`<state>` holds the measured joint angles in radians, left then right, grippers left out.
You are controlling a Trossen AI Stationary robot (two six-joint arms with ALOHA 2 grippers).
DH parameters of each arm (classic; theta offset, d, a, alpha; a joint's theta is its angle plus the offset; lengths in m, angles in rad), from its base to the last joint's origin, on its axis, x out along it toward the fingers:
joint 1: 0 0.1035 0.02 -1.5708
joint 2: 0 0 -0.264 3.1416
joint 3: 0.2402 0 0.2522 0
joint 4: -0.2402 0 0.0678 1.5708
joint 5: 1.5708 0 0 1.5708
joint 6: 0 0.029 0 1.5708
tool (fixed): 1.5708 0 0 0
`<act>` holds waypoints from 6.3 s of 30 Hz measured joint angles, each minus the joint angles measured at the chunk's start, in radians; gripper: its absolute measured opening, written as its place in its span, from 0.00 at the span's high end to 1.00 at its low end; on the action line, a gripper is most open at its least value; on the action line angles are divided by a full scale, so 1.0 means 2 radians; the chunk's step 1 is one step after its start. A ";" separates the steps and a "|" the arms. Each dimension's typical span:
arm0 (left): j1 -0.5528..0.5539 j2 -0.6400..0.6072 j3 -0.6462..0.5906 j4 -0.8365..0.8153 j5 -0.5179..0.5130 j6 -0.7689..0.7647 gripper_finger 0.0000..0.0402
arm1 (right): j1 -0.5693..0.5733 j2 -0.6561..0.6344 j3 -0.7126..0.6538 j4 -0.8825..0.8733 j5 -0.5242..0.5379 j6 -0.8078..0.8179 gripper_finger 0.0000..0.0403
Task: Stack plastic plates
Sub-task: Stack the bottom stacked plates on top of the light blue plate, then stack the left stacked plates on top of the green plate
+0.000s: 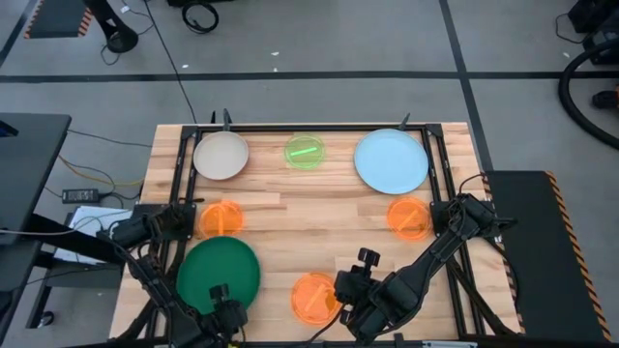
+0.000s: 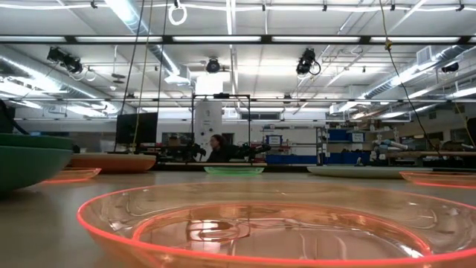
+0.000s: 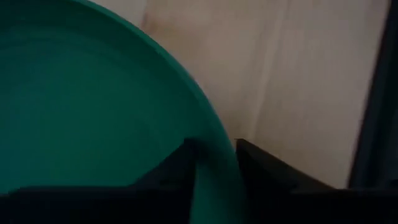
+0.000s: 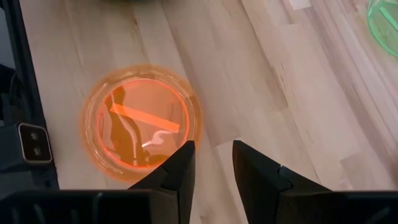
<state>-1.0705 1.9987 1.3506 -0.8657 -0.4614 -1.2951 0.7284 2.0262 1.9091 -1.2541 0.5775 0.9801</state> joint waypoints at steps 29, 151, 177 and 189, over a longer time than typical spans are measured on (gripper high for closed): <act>0.153 -0.020 0.277 -0.146 -0.037 0.470 0.93 | 0.052 -0.016 -0.002 0.045 0.055 -0.105 0.69; 0.902 -0.361 -0.345 0.367 0.197 0.676 0.63 | -0.429 -0.231 -0.522 0.181 -0.012 -0.342 0.58; 0.821 -0.395 -0.345 0.215 0.116 0.574 0.61 | -0.368 -0.380 -0.498 0.147 -0.019 -0.288 0.37; 0.842 -0.387 -0.345 0.231 0.128 0.556 0.33 | -0.342 -0.415 -0.498 0.208 0.001 -0.319 0.36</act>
<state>0.6141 1.2239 0.6601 -0.4034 -0.2060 -0.1837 0.0444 1.1969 0.9127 -0.8375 0.5800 0.3412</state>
